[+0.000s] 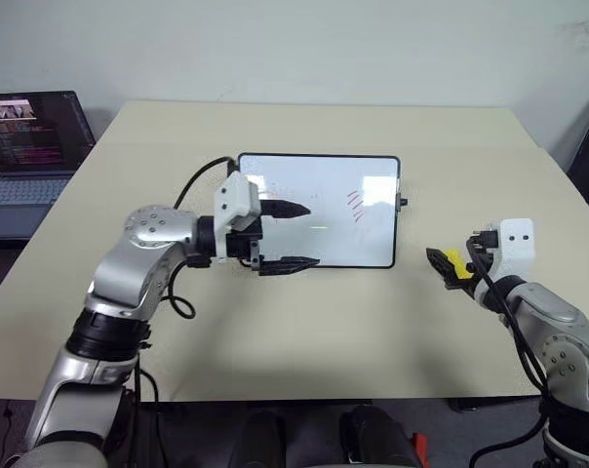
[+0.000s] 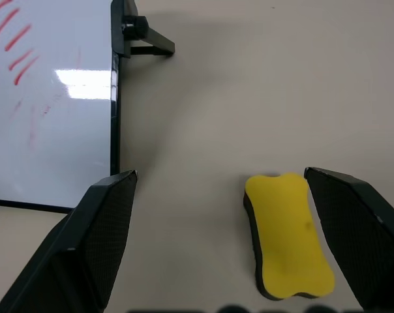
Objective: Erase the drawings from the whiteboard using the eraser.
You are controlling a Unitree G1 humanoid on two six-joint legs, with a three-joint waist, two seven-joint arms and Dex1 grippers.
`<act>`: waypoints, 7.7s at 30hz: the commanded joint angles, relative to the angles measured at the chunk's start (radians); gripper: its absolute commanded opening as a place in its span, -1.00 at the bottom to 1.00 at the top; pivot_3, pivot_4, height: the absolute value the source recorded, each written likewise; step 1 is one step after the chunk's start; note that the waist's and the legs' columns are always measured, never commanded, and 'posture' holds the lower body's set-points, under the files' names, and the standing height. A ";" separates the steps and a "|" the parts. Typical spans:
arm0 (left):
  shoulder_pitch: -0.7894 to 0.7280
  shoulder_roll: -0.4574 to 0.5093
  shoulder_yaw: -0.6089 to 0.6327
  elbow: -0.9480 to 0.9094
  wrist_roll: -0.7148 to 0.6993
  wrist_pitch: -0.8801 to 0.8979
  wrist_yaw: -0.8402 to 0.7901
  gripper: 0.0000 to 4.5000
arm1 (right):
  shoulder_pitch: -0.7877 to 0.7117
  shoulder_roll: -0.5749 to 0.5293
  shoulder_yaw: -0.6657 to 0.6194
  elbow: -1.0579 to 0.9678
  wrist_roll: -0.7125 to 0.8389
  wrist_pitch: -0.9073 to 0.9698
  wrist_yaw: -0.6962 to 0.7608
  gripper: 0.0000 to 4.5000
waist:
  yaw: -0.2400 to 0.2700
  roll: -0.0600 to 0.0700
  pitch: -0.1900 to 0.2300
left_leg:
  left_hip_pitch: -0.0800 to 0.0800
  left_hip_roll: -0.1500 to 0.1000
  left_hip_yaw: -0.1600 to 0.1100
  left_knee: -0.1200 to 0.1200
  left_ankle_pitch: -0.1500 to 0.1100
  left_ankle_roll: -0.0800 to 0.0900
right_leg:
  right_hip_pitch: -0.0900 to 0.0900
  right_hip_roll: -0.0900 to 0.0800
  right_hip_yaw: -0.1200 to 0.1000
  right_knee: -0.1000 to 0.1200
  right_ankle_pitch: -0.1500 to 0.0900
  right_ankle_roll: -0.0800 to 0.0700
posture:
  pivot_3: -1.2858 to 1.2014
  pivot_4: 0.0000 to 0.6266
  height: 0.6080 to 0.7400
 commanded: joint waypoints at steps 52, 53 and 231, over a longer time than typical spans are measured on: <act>0.177 0.025 0.262 -0.092 0.019 0.215 0.246 1.00 | 0.073 0.021 0.224 -0.125 -0.255 -0.208 0.163 -0.41 | -0.005 0.001 0.001 | 0.000 0.002 -0.001 0.000 0.000 0.000 | -0.001 -0.001 0.000 0.001 0.000 0.000 | 0.03 -0.52 1.00; 0.183 0.044 0.278 -0.084 0.019 0.229 0.252 1.00 | 0.059 0.024 0.256 -0.141 -0.256 -0.203 0.167 -0.41 | -0.005 0.001 0.001 | 0.000 0.002 -0.001 0.000 0.000 0.000 | -0.001 -0.001 0.000 0.001 -0.001 0.000 | 0.03 -0.52 1.00; 0.108 0.103 0.190 0.180 0.184 0.268 0.330 1.00 | -0.932 0.419 0.705 1.280 -0.998 -1.016 0.430 -0.41 | -0.008 -0.002 0.003 | 0.007 0.000 -0.002 0.000 0.002 0.000 | -0.002 -0.010 -0.002 0.016 -0.001 -0.005 | 0.03 -0.52 1.00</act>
